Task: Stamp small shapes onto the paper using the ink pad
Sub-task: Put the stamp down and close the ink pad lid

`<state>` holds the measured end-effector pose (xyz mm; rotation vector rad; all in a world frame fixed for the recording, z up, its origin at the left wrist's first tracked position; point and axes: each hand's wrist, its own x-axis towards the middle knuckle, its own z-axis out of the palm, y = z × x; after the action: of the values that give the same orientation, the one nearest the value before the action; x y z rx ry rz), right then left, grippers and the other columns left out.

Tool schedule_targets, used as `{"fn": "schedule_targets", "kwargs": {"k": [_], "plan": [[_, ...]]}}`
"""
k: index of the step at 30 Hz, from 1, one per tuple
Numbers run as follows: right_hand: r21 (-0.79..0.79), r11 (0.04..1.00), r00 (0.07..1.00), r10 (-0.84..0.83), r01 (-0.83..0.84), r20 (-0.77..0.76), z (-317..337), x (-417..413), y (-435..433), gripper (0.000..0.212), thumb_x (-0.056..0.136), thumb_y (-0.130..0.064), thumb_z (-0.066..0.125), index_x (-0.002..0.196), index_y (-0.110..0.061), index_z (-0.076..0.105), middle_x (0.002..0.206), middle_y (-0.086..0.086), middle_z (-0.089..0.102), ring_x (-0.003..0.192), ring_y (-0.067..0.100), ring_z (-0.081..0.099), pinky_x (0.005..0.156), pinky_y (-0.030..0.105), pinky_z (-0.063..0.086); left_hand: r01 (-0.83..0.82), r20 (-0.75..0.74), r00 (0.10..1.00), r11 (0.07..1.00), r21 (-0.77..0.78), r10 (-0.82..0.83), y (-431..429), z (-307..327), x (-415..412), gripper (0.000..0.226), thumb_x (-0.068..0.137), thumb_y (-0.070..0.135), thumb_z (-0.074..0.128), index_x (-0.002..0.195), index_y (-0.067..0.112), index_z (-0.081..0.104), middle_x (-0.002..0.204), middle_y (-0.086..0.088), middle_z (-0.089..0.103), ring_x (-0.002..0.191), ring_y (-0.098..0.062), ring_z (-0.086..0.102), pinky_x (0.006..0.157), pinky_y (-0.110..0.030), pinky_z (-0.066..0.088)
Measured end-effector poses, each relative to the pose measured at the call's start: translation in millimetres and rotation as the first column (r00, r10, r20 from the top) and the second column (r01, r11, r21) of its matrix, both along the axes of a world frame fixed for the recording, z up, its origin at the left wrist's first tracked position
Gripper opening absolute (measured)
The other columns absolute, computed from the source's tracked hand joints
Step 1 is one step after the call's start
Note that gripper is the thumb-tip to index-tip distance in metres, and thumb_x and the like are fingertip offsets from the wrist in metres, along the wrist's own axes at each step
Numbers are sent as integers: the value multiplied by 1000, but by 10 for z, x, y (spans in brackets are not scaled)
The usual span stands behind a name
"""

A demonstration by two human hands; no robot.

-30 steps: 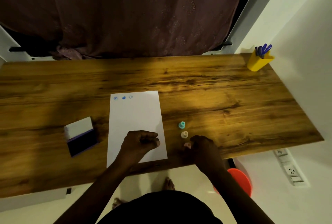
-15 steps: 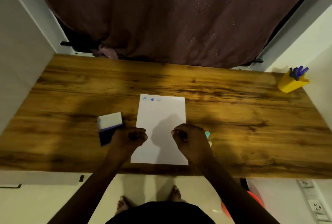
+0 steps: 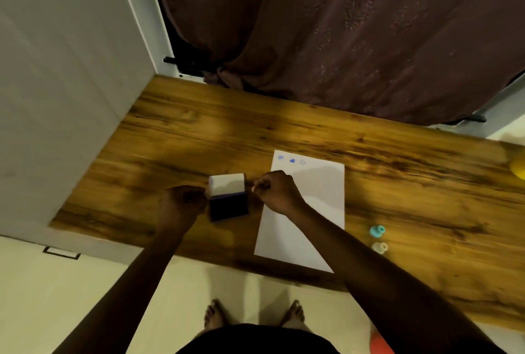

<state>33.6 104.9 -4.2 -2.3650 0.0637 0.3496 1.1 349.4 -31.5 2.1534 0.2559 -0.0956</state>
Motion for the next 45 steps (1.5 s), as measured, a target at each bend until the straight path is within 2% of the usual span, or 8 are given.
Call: {"fn": "schedule_targets", "kwargs": {"k": [4, 7, 10, 15, 23, 33, 39, 45], "plan": [[-64, 997, 999, -34, 32, -29, -102, 264, 192, 21, 88, -29, 75, 97, -10, 78, 103, 9, 77, 97, 26, 71, 74, 23, 47, 0, -55, 998, 1000, 3, 0, 36, -23, 121, 43, 82, 0, 76, 57, 34, 65, 54, 33, 67, 54, 9, 67, 52, -12, 49], [-93, 993, 996, -76, 71, -56, -164, 389, 278, 26, 85, -32, 78, 92, -7, 74, 97, 11, 76, 93, 28, 71, 70, 26, 50, -7, -69, 998, 1000, -26, 5, 31, -80, 187, 39, 81, -4, 75, 58, 27, 69, 55, 9, 73, 47, 7, 65, 45, -7, 46], [-107, 992, 996, -79, 74, -47, -207, 429, 322, 28, 82, -32, 81, 93, -7, 73, 98, 10, 75, 92, 28, 71, 72, 28, 53, 9, -53, 999, 999, -43, -11, 23, -113, 220, 11, 77, -2, 80, 81, 9, 81, 82, -20, 80, 64, -12, 72, 62, -26, 57], [-113, 992, 997, -55, 48, -56, -239, 426, 367, 21, 78, -24, 83, 90, -10, 73, 96, 8, 75, 90, 27, 71, 79, 34, 60, 44, -16, 999, 999, -17, -44, 34, -202, 243, 19, 73, 7, 83, 92, 11, 84, 84, -12, 81, 54, 13, 65, 50, -12, 53], [-82, 995, 998, -57, 58, 19, -309, 349, 408, 11, 84, -19, 76, 94, -14, 75, 104, 5, 75, 99, 25, 70, 86, 32, 57, 52, -51, 997, 998, 17, -51, 5, -171, 212, 22, 82, 3, 77, 102, 10, 82, 100, -16, 82, 91, -30, 79, 79, -49, 64], [55, 998, 993, -41, 35, 115, -380, 128, 295, 19, 90, -20, 73, 108, -21, 69, 115, 0, 75, 106, 17, 70, 68, 2, 41, 63, -30, 998, 996, 57, -62, -7, -186, 153, 17, 82, 5, 75, 97, 12, 80, 92, -11, 82, 80, -26, 79, 63, -31, 59], [146, 989, 994, -20, 4, 104, -382, 41, 184, 18, 92, -15, 71, 110, -15, 76, 109, 4, 78, 98, 19, 74, 90, 38, 62, 8, 56, 998, 975, 223, -21, -102, -170, 74, 7, 89, 17, 74, 95, 14, 76, 85, 7, 67, 75, -12, 66, 59, -7, 37], [277, 953, 992, -115, 123, -46, -385, -54, 144, 18, 93, -9, 64, 100, -14, 80, 101, 5, 79, 91, 20, 76, 90, 45, 62, 22, 67, 997, 970, 243, -40, -108, -123, -14, 23, 79, 3, 76, 98, 16, 79, 90, -2, 77, 76, -8, 61, 64, -3, 35]]}}
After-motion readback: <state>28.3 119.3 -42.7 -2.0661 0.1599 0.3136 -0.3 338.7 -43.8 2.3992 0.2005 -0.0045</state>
